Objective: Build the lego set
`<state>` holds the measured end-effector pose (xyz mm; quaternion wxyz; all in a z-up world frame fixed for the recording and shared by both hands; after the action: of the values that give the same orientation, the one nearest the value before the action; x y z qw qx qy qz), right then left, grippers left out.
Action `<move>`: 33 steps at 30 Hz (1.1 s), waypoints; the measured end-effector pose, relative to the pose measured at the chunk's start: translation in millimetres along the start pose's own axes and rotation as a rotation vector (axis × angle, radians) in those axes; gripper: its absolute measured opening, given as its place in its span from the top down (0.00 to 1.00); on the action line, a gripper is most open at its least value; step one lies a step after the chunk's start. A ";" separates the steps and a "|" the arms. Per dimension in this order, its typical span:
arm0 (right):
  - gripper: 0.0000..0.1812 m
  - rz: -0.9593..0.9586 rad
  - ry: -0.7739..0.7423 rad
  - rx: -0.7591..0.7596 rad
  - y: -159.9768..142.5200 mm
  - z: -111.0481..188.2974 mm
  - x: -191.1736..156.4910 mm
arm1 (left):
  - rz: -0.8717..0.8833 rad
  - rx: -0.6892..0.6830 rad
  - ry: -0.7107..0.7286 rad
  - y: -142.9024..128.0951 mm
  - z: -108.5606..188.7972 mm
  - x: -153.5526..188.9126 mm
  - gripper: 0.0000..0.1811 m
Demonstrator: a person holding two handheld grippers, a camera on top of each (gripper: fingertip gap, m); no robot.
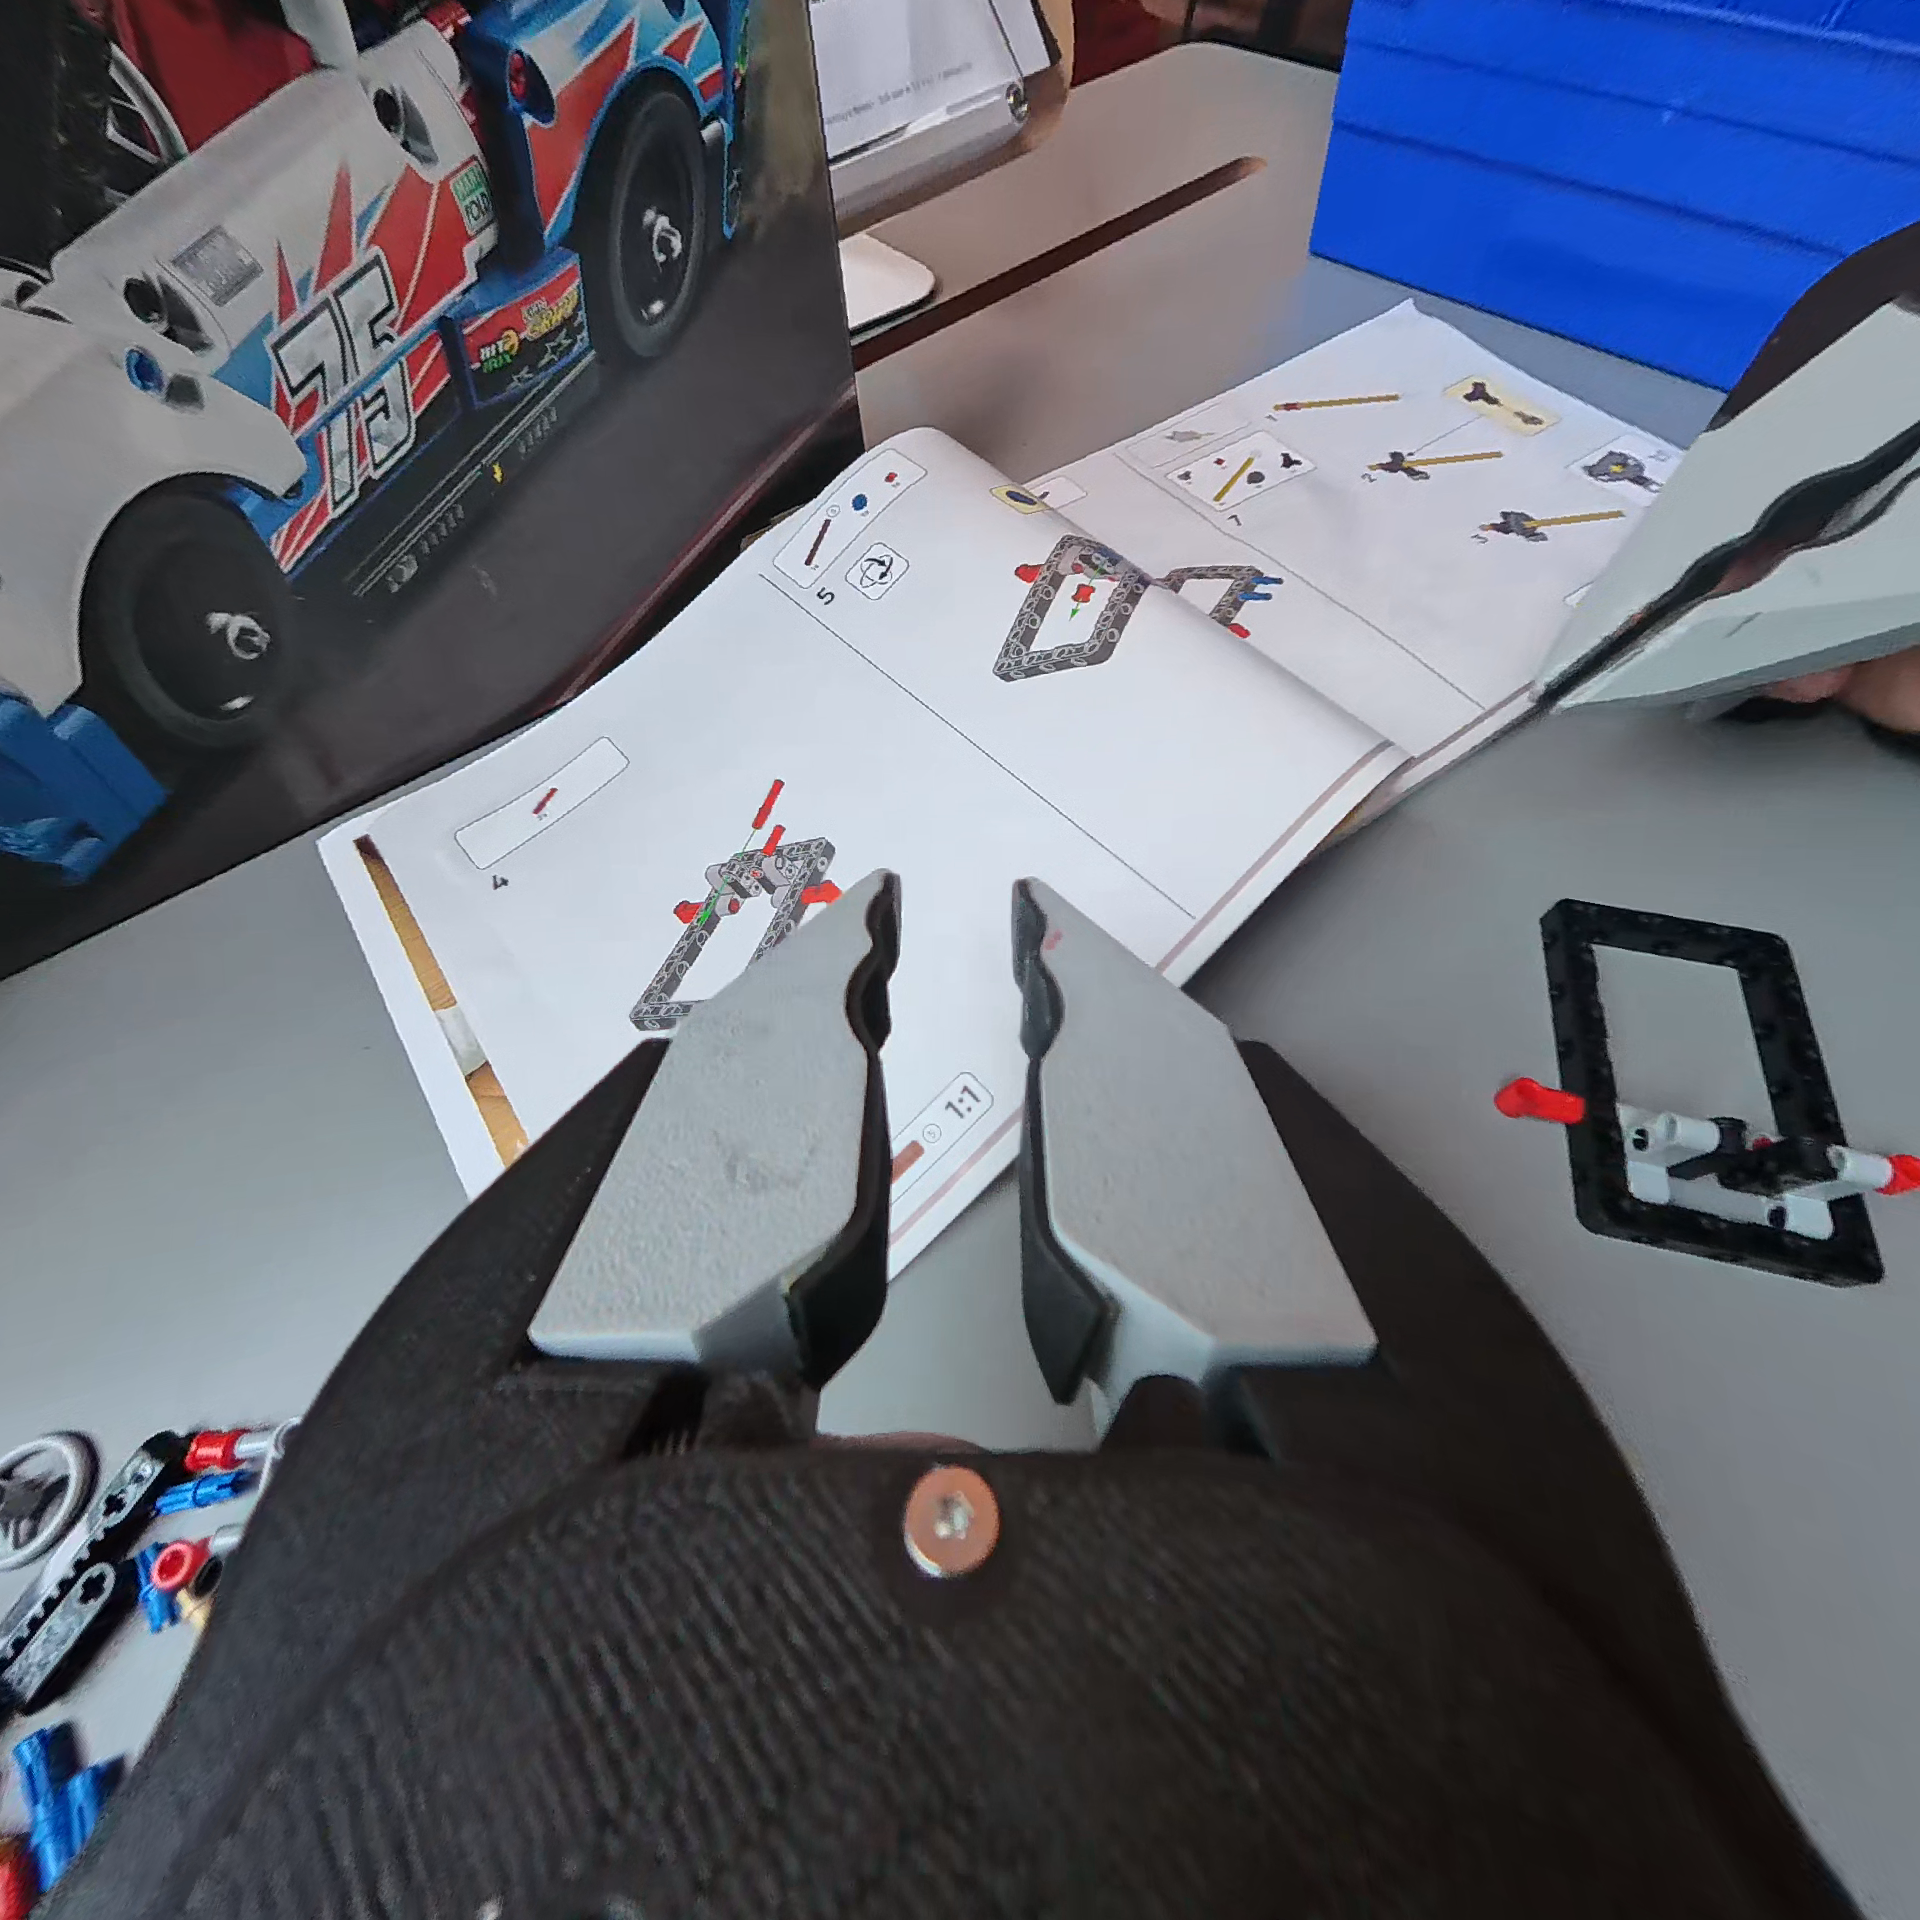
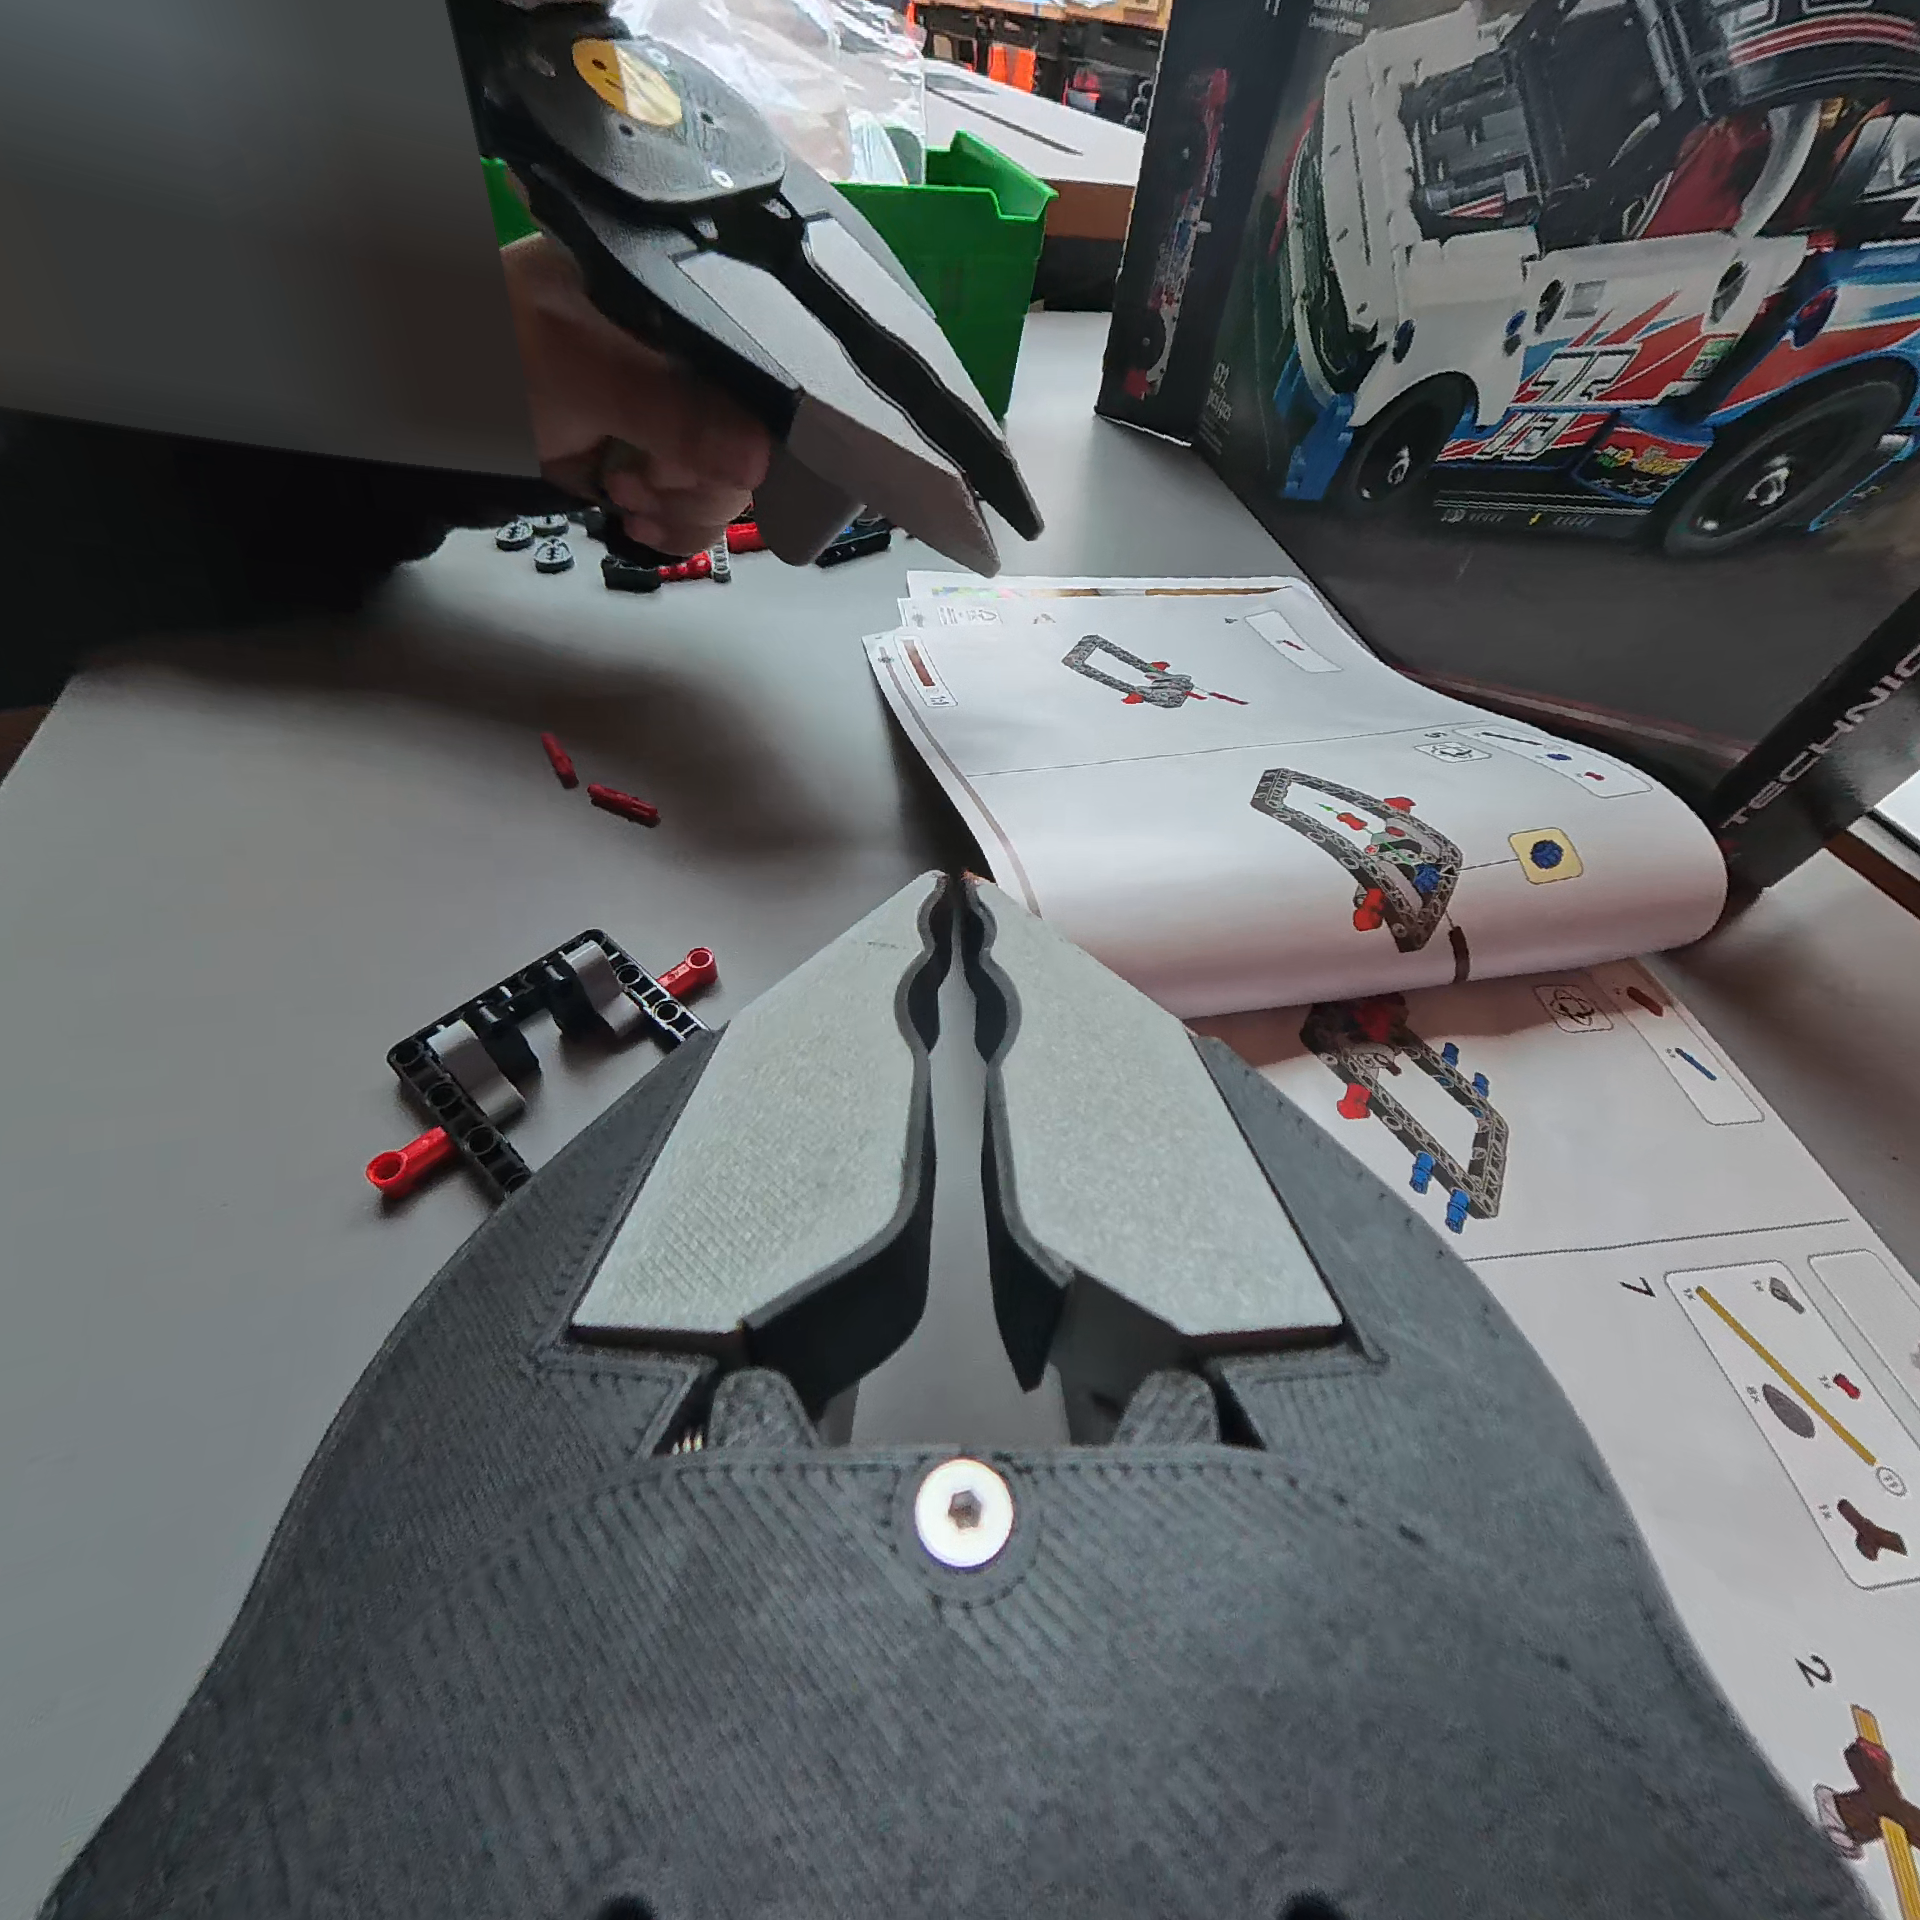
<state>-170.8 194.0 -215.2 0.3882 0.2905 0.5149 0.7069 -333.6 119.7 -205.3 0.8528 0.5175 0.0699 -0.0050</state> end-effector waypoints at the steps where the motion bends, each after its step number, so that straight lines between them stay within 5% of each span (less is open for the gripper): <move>1: 1.00 -0.003 -0.001 0.002 0.1 0.2 0.4 | -0.006 0.002 0.009 -0.7 -0.9 -0.2 0.90; 33: 1.00 -0.014 -0.013 0.028 0.9 6.5 2.5 | 0.068 0.006 0.079 -8.4 -7.5 -20.6 0.91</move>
<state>-167.1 199.2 -212.3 0.3925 0.2969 0.5243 0.6949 -355.5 121.1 -213.6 0.8474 0.5221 0.0859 0.0442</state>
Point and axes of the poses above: each gripper's, where its closed fingertips meet, z back along the fingers, y out of its top, x = y × z across the jaws, the point moved 4 cm from there along z, back along the fingers, and after that the axes turned 11 degrees about y, right-handed, at the moved point
